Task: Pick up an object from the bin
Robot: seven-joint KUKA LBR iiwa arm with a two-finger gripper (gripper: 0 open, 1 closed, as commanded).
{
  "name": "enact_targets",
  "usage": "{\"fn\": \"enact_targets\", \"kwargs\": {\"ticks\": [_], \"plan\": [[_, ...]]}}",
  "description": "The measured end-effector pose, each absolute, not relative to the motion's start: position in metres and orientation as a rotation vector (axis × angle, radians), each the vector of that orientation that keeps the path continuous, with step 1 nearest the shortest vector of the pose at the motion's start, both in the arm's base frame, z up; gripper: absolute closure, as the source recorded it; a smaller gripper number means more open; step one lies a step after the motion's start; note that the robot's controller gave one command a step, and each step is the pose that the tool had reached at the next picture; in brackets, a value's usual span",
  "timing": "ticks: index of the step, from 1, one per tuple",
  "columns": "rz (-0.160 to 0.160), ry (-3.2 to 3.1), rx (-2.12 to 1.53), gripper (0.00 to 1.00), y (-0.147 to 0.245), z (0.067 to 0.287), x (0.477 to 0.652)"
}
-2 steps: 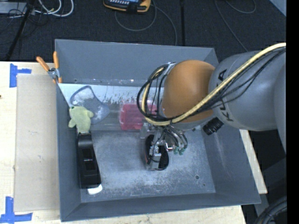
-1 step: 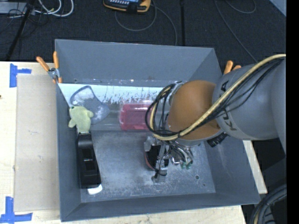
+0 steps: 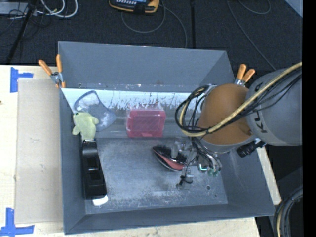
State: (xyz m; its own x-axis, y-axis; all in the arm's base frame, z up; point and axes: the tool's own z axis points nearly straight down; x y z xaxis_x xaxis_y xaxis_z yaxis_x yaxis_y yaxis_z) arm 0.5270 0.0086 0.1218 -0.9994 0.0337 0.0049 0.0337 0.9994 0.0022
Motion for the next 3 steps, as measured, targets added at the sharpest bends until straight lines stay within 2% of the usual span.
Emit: {"fn": "enact_targets", "kwargs": {"ticks": [1, 3], "plan": [[0.003, -3.131, -0.271, 0.00, -0.0402, 0.1325, 0.5451], [-0.001, -3.128, -0.265, 0.00, -0.0374, 0.1316, 0.5440]]}}
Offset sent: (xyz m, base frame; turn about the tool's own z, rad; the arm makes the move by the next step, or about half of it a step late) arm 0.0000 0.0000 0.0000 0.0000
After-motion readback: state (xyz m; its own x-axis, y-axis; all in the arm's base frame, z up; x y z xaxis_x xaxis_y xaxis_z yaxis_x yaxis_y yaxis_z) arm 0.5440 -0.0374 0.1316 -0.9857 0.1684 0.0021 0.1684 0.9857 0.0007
